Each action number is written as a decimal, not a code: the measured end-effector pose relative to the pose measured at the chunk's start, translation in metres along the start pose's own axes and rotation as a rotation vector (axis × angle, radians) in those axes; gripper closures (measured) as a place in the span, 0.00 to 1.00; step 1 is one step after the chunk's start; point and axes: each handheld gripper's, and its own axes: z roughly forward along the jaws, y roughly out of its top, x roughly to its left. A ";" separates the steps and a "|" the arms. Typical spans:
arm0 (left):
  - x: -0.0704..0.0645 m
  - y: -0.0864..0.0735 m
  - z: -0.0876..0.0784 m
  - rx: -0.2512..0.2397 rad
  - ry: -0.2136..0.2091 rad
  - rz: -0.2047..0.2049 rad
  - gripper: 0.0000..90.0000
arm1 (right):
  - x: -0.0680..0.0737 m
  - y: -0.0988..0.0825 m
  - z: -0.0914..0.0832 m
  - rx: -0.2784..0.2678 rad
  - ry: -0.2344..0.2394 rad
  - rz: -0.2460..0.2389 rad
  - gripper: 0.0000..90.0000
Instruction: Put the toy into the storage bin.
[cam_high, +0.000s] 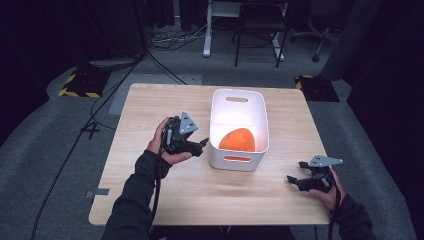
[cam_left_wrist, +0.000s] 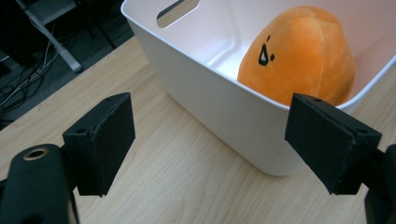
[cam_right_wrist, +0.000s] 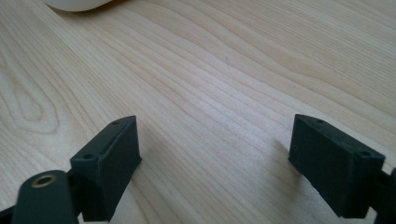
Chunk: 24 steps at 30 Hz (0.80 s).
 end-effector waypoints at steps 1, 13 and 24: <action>0.000 0.000 0.000 0.000 0.000 0.000 0.18 | 0.000 0.000 0.000 0.000 0.000 0.000 0.18; 0.000 -0.015 0.001 0.046 0.010 0.009 0.18 | 0.000 0.000 0.000 0.000 0.000 0.000 0.18; 0.000 -0.028 -0.001 0.092 0.034 0.027 0.18 | 0.000 0.000 0.000 0.000 0.000 0.000 0.18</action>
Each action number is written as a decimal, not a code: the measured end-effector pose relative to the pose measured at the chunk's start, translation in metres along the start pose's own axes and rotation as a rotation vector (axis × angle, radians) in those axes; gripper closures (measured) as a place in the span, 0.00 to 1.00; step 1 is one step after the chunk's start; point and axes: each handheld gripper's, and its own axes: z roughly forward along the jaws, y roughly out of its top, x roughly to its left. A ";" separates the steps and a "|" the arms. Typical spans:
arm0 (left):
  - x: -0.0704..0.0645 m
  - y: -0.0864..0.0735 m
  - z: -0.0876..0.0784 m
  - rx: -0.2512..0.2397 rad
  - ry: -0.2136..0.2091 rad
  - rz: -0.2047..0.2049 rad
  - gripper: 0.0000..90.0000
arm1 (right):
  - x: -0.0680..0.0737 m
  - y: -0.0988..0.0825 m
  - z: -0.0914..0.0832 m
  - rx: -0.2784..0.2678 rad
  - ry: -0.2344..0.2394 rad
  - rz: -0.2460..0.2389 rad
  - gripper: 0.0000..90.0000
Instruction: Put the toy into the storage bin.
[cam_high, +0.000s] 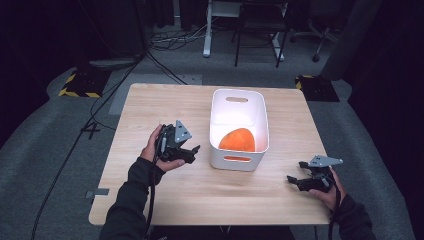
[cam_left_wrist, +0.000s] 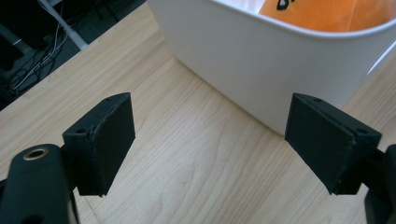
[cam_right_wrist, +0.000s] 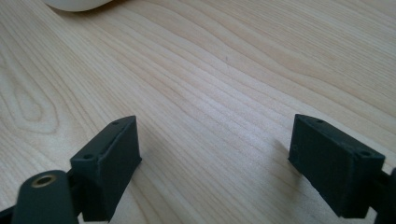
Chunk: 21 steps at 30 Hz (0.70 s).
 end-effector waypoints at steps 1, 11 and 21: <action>0.000 -0.001 0.000 0.001 0.005 0.004 0.18 | 0.000 0.000 0.000 0.000 0.000 0.000 0.18; 0.000 -0.019 -0.001 0.053 0.020 0.009 0.18 | 0.000 0.000 0.000 0.000 0.000 0.000 0.18; 0.003 -0.039 0.000 0.093 0.056 -0.012 0.18 | 0.000 0.000 0.000 0.000 0.000 0.000 0.18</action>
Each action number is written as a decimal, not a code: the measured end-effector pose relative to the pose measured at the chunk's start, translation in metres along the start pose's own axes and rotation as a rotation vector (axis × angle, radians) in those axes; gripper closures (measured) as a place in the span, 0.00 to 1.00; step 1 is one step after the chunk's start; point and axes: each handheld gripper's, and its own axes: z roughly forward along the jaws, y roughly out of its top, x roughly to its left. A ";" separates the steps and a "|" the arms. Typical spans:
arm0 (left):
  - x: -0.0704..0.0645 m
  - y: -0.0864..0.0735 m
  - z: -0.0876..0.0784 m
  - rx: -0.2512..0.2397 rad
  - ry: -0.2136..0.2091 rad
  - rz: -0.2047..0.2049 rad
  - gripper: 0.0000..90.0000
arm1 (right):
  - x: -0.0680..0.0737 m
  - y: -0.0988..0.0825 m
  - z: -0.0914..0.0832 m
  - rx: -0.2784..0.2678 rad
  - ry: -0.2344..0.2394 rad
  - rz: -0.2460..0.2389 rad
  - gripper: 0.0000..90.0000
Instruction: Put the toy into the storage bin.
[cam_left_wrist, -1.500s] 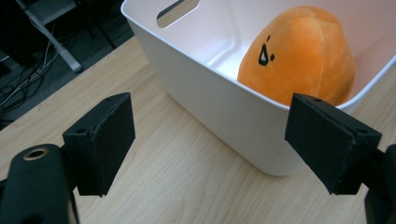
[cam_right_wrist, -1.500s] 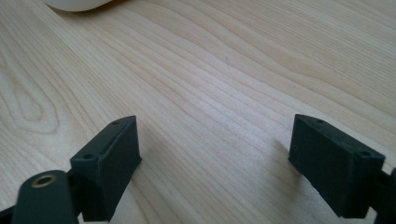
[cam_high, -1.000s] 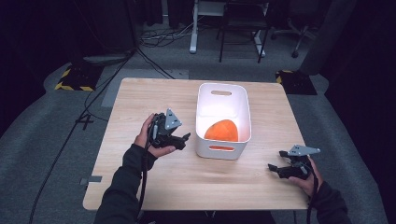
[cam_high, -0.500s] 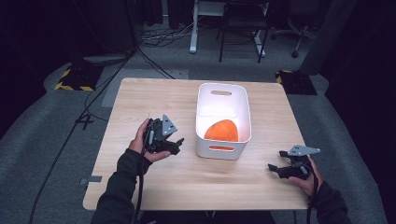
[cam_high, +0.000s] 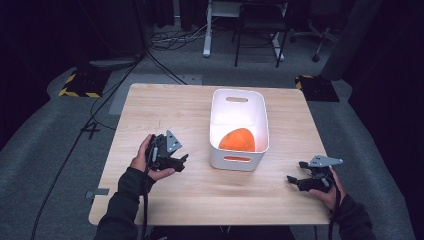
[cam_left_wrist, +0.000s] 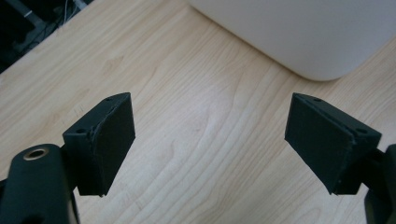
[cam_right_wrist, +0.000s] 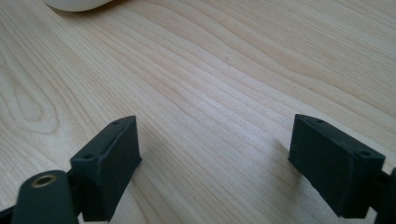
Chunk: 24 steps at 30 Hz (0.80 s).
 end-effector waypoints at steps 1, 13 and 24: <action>0.001 -0.003 0.001 0.010 0.007 0.010 0.18 | 0.000 0.000 0.000 0.000 0.000 0.000 0.18; 0.001 -0.026 0.006 0.061 0.030 -0.019 0.19 | 0.000 0.000 0.000 0.000 0.000 0.000 0.18; 0.003 -0.043 0.007 0.100 0.051 -0.025 0.19 | 0.000 0.000 0.000 0.000 0.000 0.000 0.18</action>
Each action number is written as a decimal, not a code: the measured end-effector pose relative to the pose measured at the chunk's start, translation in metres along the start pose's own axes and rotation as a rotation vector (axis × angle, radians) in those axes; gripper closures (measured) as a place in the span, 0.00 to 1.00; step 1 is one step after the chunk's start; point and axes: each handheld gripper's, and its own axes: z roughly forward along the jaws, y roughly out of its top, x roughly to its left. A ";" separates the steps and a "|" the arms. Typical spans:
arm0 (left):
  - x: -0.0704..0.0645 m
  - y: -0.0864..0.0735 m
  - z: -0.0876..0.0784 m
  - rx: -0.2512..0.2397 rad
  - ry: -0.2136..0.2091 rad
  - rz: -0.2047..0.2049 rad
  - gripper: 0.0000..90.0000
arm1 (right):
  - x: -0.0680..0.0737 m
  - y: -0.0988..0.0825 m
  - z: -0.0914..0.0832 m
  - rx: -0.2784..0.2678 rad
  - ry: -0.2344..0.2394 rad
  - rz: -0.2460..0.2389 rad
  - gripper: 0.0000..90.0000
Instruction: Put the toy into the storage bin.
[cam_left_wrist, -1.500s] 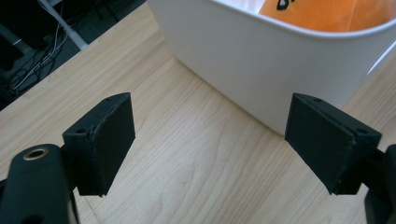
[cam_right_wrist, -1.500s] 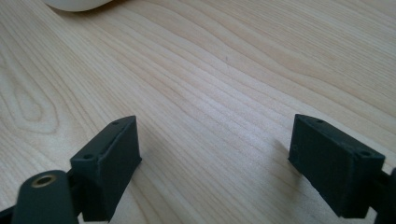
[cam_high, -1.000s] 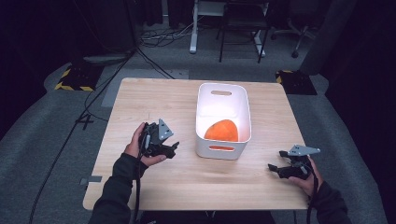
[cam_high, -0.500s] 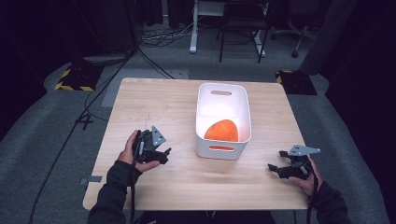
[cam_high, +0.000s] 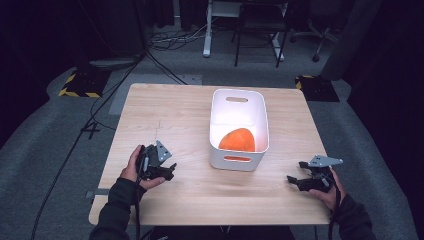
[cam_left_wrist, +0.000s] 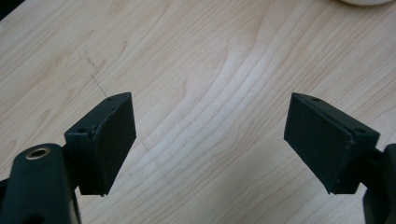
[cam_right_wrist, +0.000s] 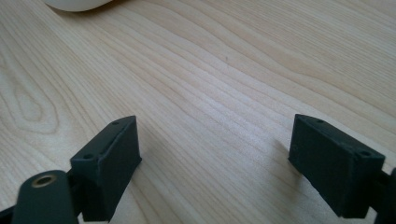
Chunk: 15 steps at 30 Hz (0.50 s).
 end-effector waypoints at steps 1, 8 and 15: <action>0.001 -0.001 0.001 -0.001 0.014 0.006 0.19 | 0.000 0.000 0.000 0.000 0.000 0.000 0.18; 0.002 -0.014 0.004 0.023 0.007 -0.001 0.19 | 0.000 0.000 0.000 0.000 0.000 0.000 0.18; 0.001 -0.027 0.006 0.045 0.011 -0.014 0.19 | 0.000 0.000 0.000 0.000 0.000 0.000 0.18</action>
